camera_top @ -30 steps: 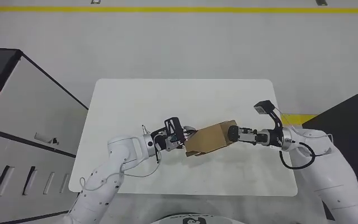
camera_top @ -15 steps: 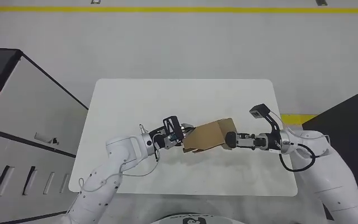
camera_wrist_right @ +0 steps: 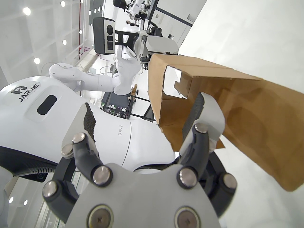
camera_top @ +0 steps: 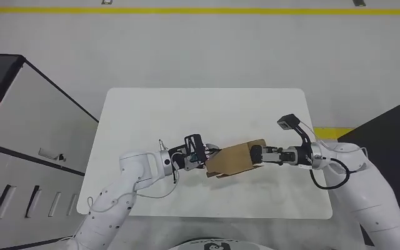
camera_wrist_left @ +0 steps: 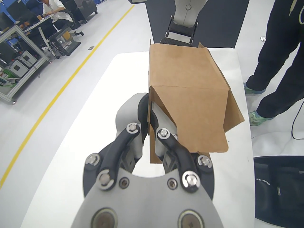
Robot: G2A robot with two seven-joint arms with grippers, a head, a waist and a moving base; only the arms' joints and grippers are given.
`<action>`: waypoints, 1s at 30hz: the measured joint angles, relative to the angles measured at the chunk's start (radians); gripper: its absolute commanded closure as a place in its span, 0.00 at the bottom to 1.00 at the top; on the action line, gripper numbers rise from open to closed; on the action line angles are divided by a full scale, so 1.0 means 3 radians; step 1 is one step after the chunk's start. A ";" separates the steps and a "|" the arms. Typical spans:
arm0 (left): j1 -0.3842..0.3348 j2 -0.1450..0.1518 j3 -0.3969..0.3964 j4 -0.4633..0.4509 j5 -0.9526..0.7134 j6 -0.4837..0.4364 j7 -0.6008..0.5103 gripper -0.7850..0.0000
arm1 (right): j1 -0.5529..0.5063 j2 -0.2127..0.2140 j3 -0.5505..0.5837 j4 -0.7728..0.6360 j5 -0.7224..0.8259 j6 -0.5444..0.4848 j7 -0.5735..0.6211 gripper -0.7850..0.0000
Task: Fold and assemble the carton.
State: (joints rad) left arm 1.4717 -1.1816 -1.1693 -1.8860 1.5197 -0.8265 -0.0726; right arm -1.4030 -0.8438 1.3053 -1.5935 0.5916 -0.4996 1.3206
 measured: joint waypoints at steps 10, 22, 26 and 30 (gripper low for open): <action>-0.0091 0.0012 0.0065 0.0061 -0.0066 0.0054 -0.0005 1.00 | 0.0177 -0.0020 -0.0244 0.0083 -0.0055 -0.0024 -0.0024 0.44; -0.0192 0.0022 0.0186 0.0157 -0.0092 0.0077 -0.0028 1.00 | 0.0319 -0.0012 -0.0418 0.0186 -0.0159 -0.0055 -0.0055 0.59; -0.0248 0.0021 0.0241 0.0201 -0.0134 0.0062 -0.0067 1.00 | 0.0353 -0.0003 -0.0473 0.0197 -0.0227 -0.0083 -0.0083 0.64; -0.0297 0.0020 0.0279 0.0239 -0.0175 0.0074 -0.0084 1.00 | 0.0373 0.0004 -0.0514 0.0222 -0.0210 -0.0101 -0.0101 0.91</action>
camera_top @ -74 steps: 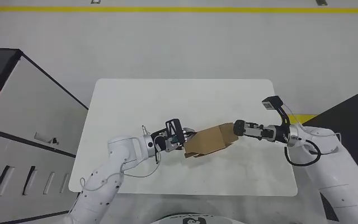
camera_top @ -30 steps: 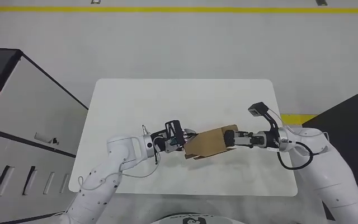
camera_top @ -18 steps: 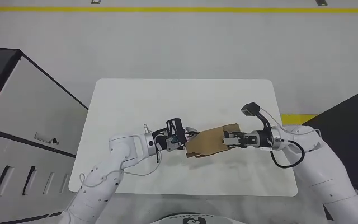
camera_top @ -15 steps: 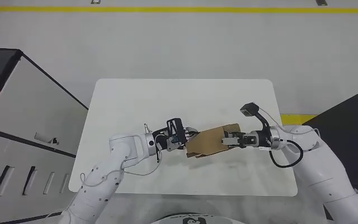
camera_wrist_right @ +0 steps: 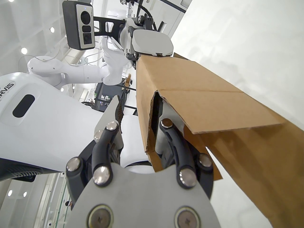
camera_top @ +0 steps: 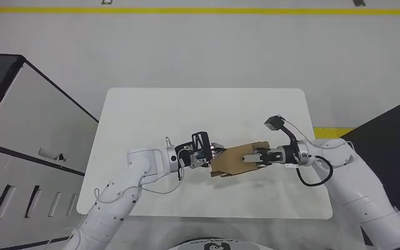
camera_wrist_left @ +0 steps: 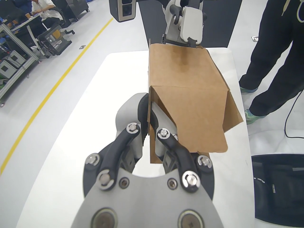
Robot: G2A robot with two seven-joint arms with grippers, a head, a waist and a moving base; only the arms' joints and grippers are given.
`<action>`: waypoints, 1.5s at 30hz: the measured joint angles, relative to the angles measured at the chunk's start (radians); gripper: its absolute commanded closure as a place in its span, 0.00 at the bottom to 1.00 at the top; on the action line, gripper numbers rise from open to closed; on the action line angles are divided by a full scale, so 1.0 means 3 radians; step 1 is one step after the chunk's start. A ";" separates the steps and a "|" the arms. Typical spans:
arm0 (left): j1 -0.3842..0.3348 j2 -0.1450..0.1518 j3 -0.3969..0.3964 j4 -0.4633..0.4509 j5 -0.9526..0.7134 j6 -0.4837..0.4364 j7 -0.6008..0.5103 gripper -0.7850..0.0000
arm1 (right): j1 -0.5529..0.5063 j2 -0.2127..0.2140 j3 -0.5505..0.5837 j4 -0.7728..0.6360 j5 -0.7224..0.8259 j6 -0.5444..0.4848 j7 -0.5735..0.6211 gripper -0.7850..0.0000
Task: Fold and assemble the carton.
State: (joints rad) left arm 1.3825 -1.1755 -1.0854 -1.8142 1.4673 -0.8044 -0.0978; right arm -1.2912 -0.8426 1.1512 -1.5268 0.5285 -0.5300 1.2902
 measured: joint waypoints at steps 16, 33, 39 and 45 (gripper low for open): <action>-0.0030 0.0025 0.0022 0.0016 -0.0093 0.0069 0.0036 0.00 | -0.0045 0.0043 -0.0062 0.0092 0.0129 -0.0085 -0.0085 1.00; 0.0263 0.0114 -0.0287 -0.0210 -0.0114 0.0260 0.0000 0.86 | -0.0212 0.0093 0.0090 0.0166 0.0493 -0.0139 -0.0140 1.00; 0.0404 0.0137 -0.0406 -0.0300 -0.0123 0.0417 0.0002 1.00 | -0.0218 0.0089 0.0107 0.0195 0.0573 -0.0145 -0.0146 1.00; 0.0421 0.0137 -0.0405 -0.0297 -0.0130 0.0468 0.0010 1.00 | -0.0243 0.0080 0.0106 0.0156 0.0570 -0.0079 -0.0256 1.00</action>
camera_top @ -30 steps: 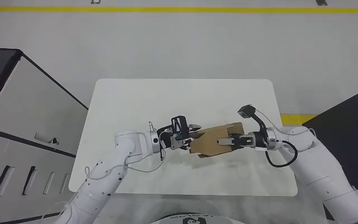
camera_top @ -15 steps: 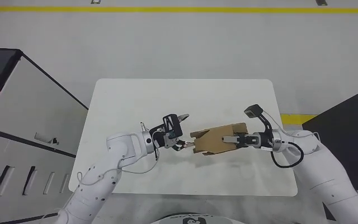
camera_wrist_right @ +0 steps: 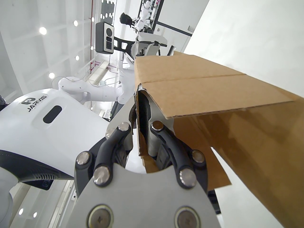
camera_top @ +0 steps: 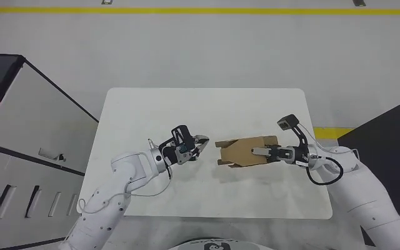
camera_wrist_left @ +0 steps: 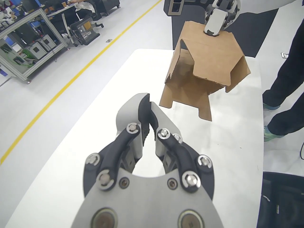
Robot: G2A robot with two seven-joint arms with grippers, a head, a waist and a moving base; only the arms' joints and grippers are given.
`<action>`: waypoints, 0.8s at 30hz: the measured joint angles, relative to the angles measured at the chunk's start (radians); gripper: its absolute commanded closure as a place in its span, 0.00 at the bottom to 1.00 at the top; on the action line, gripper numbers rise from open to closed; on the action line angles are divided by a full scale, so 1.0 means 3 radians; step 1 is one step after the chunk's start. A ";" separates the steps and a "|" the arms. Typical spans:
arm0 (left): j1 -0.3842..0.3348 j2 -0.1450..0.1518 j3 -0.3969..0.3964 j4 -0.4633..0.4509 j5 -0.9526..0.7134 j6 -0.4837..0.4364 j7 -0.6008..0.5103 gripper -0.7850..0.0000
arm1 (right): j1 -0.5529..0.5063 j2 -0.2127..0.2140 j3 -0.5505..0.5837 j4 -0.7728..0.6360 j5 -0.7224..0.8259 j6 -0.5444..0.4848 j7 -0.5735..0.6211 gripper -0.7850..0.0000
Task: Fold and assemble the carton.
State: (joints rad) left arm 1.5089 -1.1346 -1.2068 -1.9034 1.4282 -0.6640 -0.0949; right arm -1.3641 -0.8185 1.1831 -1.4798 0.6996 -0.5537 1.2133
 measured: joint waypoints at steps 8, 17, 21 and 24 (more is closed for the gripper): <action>0.0082 0.0020 -0.0028 -0.0064 -0.0087 -0.0013 0.0028 1.00 | -0.0025 -0.0035 0.0007 0.0047 0.0258 0.0097 0.0015 1.00; 0.0002 0.0014 0.0134 -0.0098 -0.0143 -0.0082 0.0017 1.00 | 0.0032 -0.0084 -0.0060 0.0089 0.0219 0.0149 0.0027 1.00; -0.0048 0.0009 0.0195 -0.0120 -0.0181 -0.0081 0.0022 1.00 | 0.0062 -0.0096 -0.0067 0.0096 0.0065 0.0191 -0.0029 1.00; -0.0083 0.0007 0.0221 -0.0136 -0.0243 -0.0095 0.0026 1.00 | 0.0064 -0.0101 -0.0071 0.0075 -0.0065 0.0235 -0.0087 1.00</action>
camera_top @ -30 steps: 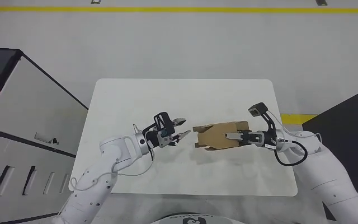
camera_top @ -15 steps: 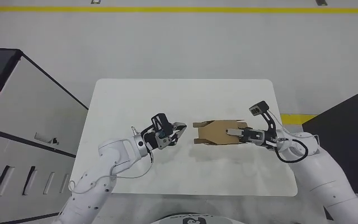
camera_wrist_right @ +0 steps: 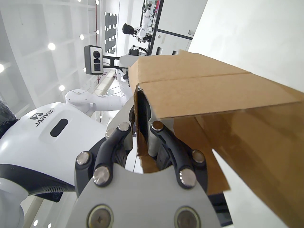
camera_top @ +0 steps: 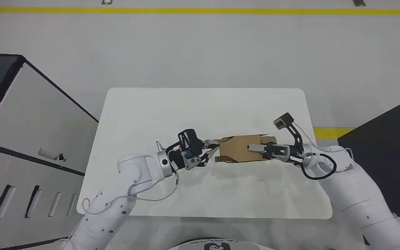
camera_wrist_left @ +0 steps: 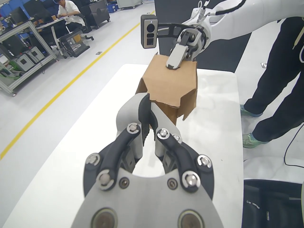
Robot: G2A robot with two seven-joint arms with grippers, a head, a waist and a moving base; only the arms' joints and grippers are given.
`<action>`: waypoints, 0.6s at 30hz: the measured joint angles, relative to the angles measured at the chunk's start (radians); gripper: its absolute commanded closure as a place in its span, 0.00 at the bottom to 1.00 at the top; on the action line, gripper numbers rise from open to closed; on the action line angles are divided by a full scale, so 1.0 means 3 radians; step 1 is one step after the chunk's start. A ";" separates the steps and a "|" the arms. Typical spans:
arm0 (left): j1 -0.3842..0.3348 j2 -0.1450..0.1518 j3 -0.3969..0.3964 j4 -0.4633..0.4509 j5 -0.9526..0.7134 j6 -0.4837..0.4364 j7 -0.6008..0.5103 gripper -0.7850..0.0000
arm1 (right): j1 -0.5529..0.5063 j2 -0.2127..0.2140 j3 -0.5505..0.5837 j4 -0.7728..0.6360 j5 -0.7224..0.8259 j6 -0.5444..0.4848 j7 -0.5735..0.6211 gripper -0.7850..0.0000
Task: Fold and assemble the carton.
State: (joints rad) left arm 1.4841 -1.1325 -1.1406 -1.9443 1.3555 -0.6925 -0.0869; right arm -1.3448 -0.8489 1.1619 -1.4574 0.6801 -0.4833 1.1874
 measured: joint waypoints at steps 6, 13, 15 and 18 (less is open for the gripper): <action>-0.0055 0.0000 0.0036 0.0010 -0.0059 -0.0009 -0.0021 1.00 | -0.0022 -0.0012 0.0000 -0.0034 -0.0148 0.0054 -0.0083 1.00; -0.0096 0.0004 0.0064 0.0032 -0.0088 -0.0005 -0.0037 1.00 | -0.0046 -0.0019 0.0047 -0.0012 -0.0184 0.0064 -0.0112 1.00; -0.0125 -0.0002 0.0102 0.0039 -0.0097 0.0011 -0.0041 1.00 | -0.0053 -0.0022 0.0057 -0.0008 -0.0191 0.0070 -0.0116 1.00; -0.0189 -0.0015 0.0179 0.0047 -0.0091 0.0045 -0.0047 1.00 | -0.0061 -0.0028 0.0060 -0.0008 -0.0197 0.0088 -0.0129 1.00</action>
State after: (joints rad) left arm 1.4273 -1.1369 -1.0868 -1.9304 1.3281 -0.6792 -0.1011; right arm -1.3632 -0.8574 1.1800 -1.4598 0.6212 -0.4569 1.1488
